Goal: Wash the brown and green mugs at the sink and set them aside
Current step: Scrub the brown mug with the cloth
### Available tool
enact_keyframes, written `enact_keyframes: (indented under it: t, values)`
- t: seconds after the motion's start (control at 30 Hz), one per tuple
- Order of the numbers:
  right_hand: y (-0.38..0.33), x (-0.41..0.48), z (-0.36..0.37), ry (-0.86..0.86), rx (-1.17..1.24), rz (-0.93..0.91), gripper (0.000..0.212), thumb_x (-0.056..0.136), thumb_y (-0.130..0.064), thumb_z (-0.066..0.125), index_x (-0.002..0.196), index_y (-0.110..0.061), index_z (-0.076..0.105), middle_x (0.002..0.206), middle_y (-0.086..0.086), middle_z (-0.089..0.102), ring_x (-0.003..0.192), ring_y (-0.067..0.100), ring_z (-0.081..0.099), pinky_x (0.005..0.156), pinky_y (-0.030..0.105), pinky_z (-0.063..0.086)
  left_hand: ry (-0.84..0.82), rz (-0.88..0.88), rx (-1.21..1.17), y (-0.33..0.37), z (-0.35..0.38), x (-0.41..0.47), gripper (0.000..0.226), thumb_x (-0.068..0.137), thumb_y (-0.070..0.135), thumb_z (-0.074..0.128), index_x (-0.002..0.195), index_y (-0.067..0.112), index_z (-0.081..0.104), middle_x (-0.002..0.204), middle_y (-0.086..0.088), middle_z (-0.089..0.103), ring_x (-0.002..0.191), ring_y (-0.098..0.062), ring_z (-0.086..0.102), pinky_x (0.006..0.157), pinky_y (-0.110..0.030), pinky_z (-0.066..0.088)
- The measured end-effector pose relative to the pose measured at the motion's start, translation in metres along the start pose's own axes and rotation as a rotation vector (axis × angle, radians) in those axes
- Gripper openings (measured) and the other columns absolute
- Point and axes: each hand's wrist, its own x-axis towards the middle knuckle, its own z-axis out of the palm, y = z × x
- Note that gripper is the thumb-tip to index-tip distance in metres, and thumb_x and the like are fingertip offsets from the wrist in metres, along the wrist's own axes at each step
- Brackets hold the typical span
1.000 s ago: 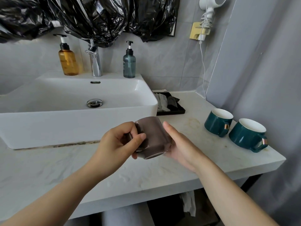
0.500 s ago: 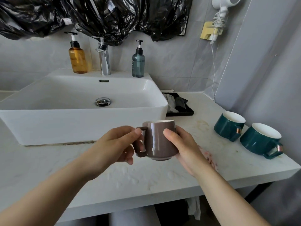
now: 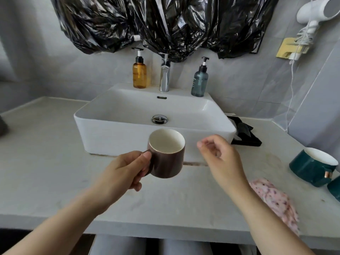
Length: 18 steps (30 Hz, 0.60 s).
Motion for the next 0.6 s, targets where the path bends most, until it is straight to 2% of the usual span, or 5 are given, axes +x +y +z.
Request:
enact_keyframes:
  t: [0.07, 0.13, 0.33, 0.53, 0.6]
  values:
    - [-0.013, 0.001, 0.026, -0.048, -0.054, -0.103, 0.018, 0.090, -0.021, 0.065, 0.073, -0.017, 0.061, 0.060, -0.004, 0.056, 0.057, 0.005, 0.047, 0.056, 0.018, 0.037, 0.095, 0.035, 0.044, -0.003, -0.026, -0.010, 0.040, 0.100, 0.033, 0.050, 0.069, 0.006, 0.049, 0.062, -0.001, 0.040, 0.054, -0.013, 0.036, 0.056, -0.027, 0.042]
    - [-0.030, 0.000, 0.055, -0.181, -0.115, -0.153, 0.020, 0.089, -0.019, 0.065, 0.069, -0.018, 0.061, 0.053, -0.012, 0.051, 0.051, 0.005, 0.043, 0.052, 0.017, 0.035, 0.178, 0.030, 0.058, -0.009, -0.055, -0.021, 0.040, 0.100, 0.031, 0.049, 0.069, 0.005, 0.049, 0.061, -0.001, 0.041, 0.054, -0.013, 0.036, 0.054, -0.027, 0.042]
    - [-0.075, 0.001, 0.138, -0.433, -0.214, -0.302, 0.018, 0.089, -0.026, 0.065, 0.071, -0.021, 0.062, 0.058, -0.011, 0.056, 0.053, 0.005, 0.047, 0.056, 0.020, 0.040, 0.414, -0.055, 0.040, -0.034, -0.138, -0.056, 0.041, 0.099, 0.033, 0.051, 0.067, 0.008, 0.049, 0.058, 0.001, 0.044, 0.051, -0.013, 0.039, 0.054, -0.029, 0.041]
    - [-0.109, 0.005, 0.211, -0.559, -0.220, -0.375, 0.020, 0.089, -0.029, 0.062, 0.071, -0.020, 0.061, 0.057, -0.011, 0.055, 0.052, 0.005, 0.047, 0.053, 0.017, 0.037, 0.647, -0.112, 0.055, -0.057, -0.211, -0.070, 0.042, 0.100, 0.033, 0.050, 0.066, 0.007, 0.049, 0.052, 0.005, 0.044, 0.051, -0.016, 0.039, 0.058, -0.028, 0.042]
    - [-0.118, 0.007, 0.234, -0.599, -0.218, -0.398, 0.021, 0.089, -0.031, 0.062, 0.071, -0.021, 0.061, 0.058, -0.011, 0.056, 0.054, 0.006, 0.049, 0.055, 0.020, 0.041, 0.710, -0.117, 0.043, -0.066, -0.236, -0.071, 0.042, 0.100, 0.033, 0.051, 0.066, 0.007, 0.050, 0.056, 0.002, 0.044, 0.051, -0.015, 0.040, 0.059, -0.030, 0.042]
